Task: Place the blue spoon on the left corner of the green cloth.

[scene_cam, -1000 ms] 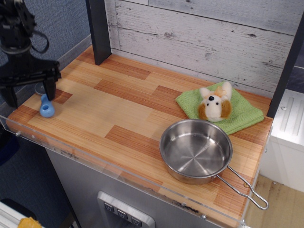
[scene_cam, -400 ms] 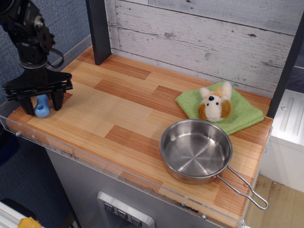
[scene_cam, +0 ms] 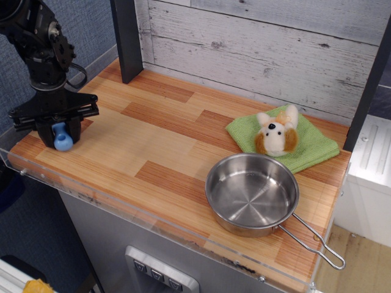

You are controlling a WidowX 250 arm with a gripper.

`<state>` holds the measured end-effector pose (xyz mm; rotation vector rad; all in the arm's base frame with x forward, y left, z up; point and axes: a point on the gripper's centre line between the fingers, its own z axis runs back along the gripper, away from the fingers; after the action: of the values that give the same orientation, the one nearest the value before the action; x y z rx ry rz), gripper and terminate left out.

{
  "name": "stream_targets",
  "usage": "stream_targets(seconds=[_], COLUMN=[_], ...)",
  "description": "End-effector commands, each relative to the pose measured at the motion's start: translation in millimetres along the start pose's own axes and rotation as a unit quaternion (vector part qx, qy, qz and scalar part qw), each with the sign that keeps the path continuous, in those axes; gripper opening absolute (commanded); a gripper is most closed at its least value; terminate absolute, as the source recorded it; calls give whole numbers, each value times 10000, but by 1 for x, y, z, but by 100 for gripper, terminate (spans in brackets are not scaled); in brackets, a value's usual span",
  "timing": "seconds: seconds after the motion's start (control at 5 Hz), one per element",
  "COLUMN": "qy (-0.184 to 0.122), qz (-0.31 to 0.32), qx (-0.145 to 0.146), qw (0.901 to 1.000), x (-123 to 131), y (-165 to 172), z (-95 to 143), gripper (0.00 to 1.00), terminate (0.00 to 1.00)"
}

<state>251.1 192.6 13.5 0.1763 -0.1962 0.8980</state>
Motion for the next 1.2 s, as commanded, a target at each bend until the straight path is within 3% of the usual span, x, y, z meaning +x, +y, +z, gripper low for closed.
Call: stream_targets(seconds=[0.0,0.2,0.6,1.0], qy=[-533,-675,-970,-895], qz=[506,515,78,-497], qx=[-385,-468,-973,-1416], qw=[9966,9953,9905,9846], x=[31,36,40,16], y=[2,-10,-68,-143], z=[52,71,126,156], gripper=[0,0,0,0], terminate=[0,0,0,0])
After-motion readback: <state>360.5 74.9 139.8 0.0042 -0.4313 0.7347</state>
